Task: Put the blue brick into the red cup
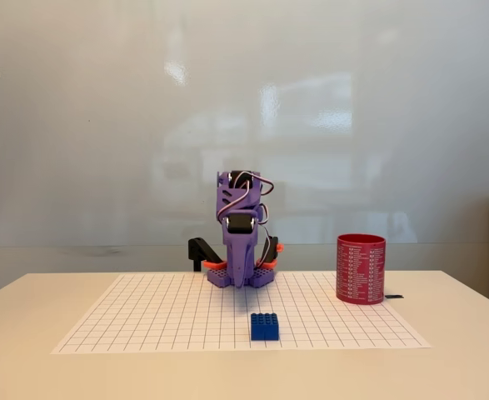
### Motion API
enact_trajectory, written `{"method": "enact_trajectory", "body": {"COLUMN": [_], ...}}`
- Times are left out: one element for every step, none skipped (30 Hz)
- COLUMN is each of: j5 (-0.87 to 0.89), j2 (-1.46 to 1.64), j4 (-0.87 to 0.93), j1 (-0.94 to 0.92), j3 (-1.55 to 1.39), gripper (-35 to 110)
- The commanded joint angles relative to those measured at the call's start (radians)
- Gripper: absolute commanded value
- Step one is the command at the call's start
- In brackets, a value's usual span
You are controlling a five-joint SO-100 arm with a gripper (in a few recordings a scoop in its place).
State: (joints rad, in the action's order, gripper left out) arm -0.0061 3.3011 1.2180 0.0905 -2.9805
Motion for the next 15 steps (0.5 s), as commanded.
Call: {"method": "enact_trajectory", "body": {"j5": [0.020,0.017,0.008,-0.006,-0.020,-0.034,-0.052,-0.064,-0.074,-0.095,-0.121,-0.147,-0.163,-0.178,-0.186], "j2": [0.002,0.002,0.000,-0.002,-0.014,-0.040,-0.081,-0.130,-0.187,-0.250,-0.333,-0.423,-0.517,-0.606,-0.680], "j4": [-0.005,-0.005,-0.005,-0.006,-0.006,-0.008,-0.006,-0.006,-0.006,0.009,0.034,0.064,0.092,0.114,0.124], "j1": [-0.011,-0.012,-0.008,-0.002,0.008,0.015,0.025,0.031,0.037,0.057,0.089,0.121,0.150,0.176,0.199], "j3": [0.169,0.207,0.244,0.278,0.310,0.342,0.374,0.407,0.443,0.489,0.545,0.609,0.670,0.727,0.769], "gripper": [-1,-1,-1,-1,-1,-1,-1,-1,-1,-1,-1,-1,-1,-1,-1]}}
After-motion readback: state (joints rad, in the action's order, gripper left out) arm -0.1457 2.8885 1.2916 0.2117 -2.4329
